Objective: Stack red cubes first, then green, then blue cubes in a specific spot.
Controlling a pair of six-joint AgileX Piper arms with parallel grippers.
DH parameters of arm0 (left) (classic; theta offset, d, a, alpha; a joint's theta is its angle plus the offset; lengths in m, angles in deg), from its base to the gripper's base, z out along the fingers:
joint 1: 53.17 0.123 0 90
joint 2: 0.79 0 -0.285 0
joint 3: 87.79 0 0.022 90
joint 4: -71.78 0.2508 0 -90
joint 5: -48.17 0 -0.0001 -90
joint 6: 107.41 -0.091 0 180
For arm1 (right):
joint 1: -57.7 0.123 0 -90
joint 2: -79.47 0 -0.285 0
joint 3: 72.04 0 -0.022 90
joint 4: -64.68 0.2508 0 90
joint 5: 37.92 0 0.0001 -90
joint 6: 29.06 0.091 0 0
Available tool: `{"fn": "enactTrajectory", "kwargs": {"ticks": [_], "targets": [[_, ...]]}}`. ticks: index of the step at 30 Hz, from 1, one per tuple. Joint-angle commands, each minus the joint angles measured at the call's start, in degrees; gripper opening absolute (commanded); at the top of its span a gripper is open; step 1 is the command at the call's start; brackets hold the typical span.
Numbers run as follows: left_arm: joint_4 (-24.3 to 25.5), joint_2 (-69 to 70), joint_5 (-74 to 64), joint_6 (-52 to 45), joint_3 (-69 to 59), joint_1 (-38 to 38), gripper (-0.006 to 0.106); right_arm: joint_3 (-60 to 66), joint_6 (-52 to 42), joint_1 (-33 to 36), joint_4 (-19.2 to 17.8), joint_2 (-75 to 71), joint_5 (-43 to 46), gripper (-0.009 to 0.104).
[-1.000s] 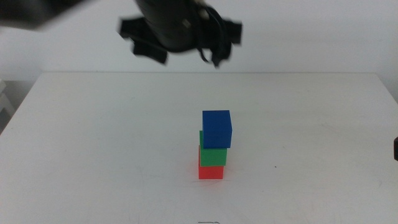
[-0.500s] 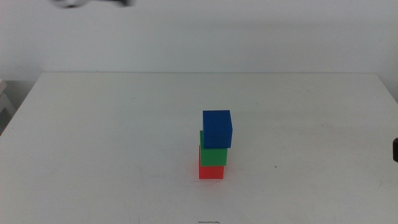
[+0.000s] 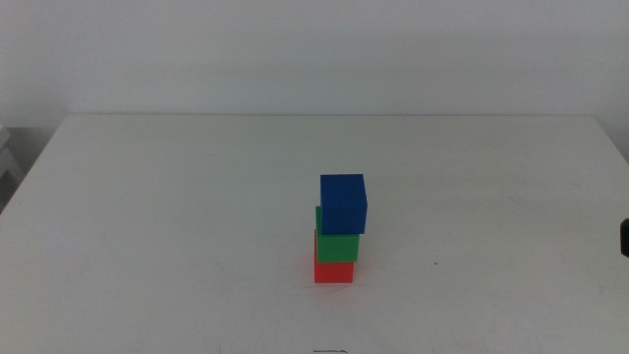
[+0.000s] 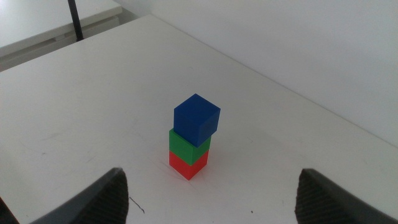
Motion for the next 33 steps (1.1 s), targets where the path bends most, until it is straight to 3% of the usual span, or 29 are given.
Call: {"fn": "enactTrajectory", "kwargs": {"ticks": [1, 13, 19, 24, 28, 33], "targets": [[0.7, 2.2, 4.3, -0.1, 0.9, 0.2, 0.094, -1.5, -0.7, -0.4, -0.9, 0.2, 4.0, 0.094], [0.0, 6.2, 4.9, -0.1, -0.9, 0.2, 0.094, -1.5, -0.7, -0.4, -0.9, 0.2, 4.0, 0.094], [-0.8, 12.9, 11.9, -0.1, -11.1, 0.2, 0.094, -1.5, -0.7, -0.4, -1.0, 0.2, 4.0, 0.094], [1.8, 21.1, 20.5, -0.1, -23.6, 0.2, 0.094, 0.7, -0.7, -0.4, -4.2, -0.1, 8.5, 0.094], [1.8, 28.0, 27.1, -0.1, -33.7, 0.2, 0.094, 5.9, -0.8, -1.5, -1.0, -2.3, 19.6, 0.094], [1.8, 35.9, 32.9, -0.1, -44.4, 0.2, 0.094, 16.4, -0.8, -10.2, 3.9, -7.6, 25.1, 0.094]]}}
